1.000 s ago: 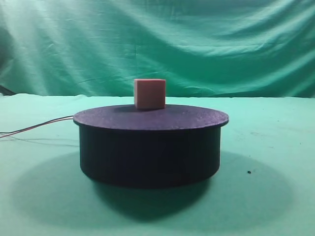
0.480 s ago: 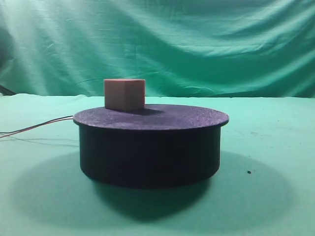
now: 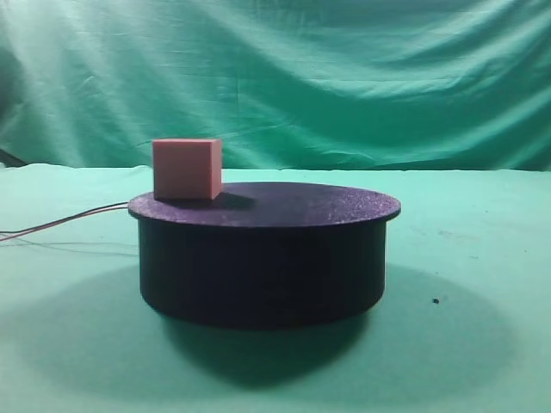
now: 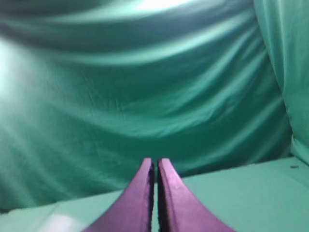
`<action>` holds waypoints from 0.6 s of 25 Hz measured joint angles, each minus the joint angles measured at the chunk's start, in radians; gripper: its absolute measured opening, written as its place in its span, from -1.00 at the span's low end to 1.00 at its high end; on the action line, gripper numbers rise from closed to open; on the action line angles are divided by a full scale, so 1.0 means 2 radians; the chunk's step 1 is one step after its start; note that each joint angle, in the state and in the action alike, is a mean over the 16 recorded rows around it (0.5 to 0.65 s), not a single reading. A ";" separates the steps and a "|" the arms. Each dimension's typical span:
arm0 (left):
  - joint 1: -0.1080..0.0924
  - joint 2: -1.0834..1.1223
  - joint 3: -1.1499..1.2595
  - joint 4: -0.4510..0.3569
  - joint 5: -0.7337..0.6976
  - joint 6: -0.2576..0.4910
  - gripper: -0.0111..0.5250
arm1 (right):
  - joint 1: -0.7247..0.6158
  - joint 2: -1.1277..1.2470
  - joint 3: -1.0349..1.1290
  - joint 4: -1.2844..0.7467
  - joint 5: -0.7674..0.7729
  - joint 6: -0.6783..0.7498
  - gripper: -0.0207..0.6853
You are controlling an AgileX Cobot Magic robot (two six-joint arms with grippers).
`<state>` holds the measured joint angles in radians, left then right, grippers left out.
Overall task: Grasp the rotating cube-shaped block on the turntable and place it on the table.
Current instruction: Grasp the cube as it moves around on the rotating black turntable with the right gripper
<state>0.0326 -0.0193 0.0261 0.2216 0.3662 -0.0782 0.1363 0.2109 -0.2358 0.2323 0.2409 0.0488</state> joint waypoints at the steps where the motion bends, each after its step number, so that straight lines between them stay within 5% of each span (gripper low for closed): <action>1: 0.000 0.000 0.000 0.000 0.000 0.000 -0.96 | 0.000 0.017 -0.014 0.003 0.021 -0.003 -0.94; 7: 0.000 0.000 0.000 0.000 0.000 0.000 -0.96 | 0.006 0.134 -0.078 0.017 0.127 -0.030 -0.94; 15: 0.000 0.000 0.000 0.000 0.000 0.000 -0.96 | 0.063 0.285 -0.114 0.019 0.168 -0.070 -0.94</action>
<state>0.0326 -0.0193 0.0261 0.2216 0.3662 -0.0782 0.2631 0.7803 -0.4640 0.2709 0.5773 -0.0921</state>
